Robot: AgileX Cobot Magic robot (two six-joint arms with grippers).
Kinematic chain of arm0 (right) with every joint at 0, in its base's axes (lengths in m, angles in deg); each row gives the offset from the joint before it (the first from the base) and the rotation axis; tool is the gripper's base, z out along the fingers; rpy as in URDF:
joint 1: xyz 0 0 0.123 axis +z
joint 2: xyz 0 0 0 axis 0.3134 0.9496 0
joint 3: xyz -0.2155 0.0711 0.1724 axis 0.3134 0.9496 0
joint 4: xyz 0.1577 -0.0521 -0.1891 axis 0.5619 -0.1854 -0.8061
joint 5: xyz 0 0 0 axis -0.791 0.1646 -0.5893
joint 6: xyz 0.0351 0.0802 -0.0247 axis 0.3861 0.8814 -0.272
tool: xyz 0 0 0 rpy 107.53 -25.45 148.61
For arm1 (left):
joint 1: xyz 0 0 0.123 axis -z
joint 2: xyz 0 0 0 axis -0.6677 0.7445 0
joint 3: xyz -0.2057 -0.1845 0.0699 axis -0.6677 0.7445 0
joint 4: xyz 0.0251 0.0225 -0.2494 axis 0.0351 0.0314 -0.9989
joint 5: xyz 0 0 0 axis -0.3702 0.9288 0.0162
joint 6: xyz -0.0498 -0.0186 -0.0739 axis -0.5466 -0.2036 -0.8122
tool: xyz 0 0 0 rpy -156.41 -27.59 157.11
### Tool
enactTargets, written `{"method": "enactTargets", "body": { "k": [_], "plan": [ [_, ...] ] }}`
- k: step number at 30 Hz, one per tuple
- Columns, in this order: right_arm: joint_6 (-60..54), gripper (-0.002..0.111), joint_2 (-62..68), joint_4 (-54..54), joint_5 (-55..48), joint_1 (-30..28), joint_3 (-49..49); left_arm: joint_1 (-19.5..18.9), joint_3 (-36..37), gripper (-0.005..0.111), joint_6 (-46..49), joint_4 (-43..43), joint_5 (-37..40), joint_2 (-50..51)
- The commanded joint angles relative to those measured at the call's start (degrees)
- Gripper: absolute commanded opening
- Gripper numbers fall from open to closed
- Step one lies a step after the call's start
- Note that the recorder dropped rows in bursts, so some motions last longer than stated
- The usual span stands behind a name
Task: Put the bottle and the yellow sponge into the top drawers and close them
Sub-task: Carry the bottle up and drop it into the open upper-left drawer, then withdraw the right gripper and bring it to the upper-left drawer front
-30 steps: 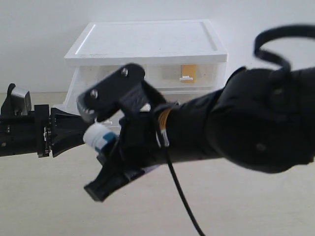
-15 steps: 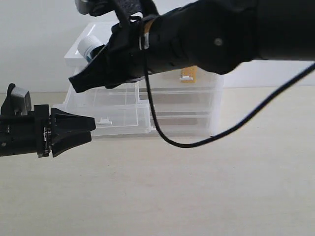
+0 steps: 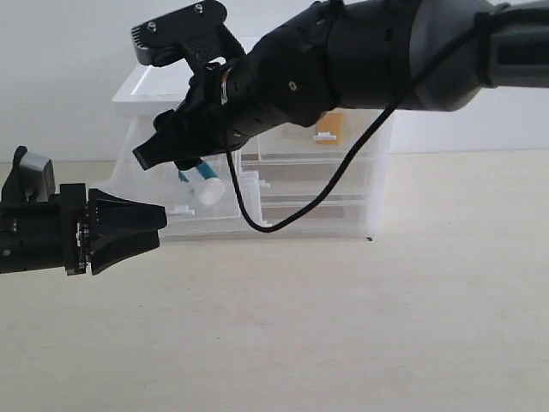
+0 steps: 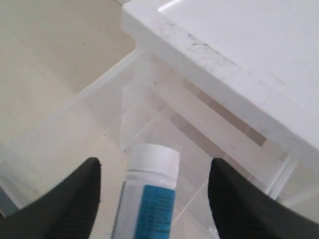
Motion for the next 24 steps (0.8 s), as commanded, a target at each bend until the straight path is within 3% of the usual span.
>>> {"method": "enactTargets", "body": {
  "k": [1,8,10,13,16,24],
  "plan": [
    [0.3,0.048,-0.4,-0.2,-3.5,-0.2,-2.0,-0.3,0.2,0.053,0.1,-0.3,0.4,-0.6],
    [0.4,0.048,-7.2,0.6,-14.1,-0.2,-2.1,-0.3,0.2,0.053,0.6,-0.7,0.4,-0.6],
    [0.4,0.036,-10.9,0.6,-17.7,-0.2,-2.1,-0.3,-1.5,0.052,1.2,-0.7,0.4,-0.6],
    [0.4,0.015,-17.2,1.1,-20.0,-0.2,-0.2,-0.3,-5.2,0.037,0.4,-0.7,0.4,-0.6],
    [-0.1,0.015,-21.9,1.2,-23.5,-0.2,3.6,-0.3,-11.0,0.023,-2.6,-0.7,0.4,-0.6],
    [0.1,0.015,-25.9,1.5,-20.4,-0.2,16.0,-0.1,-21.9,0.023,-9.6,-0.7,0.4,-0.6]
  ]
}}
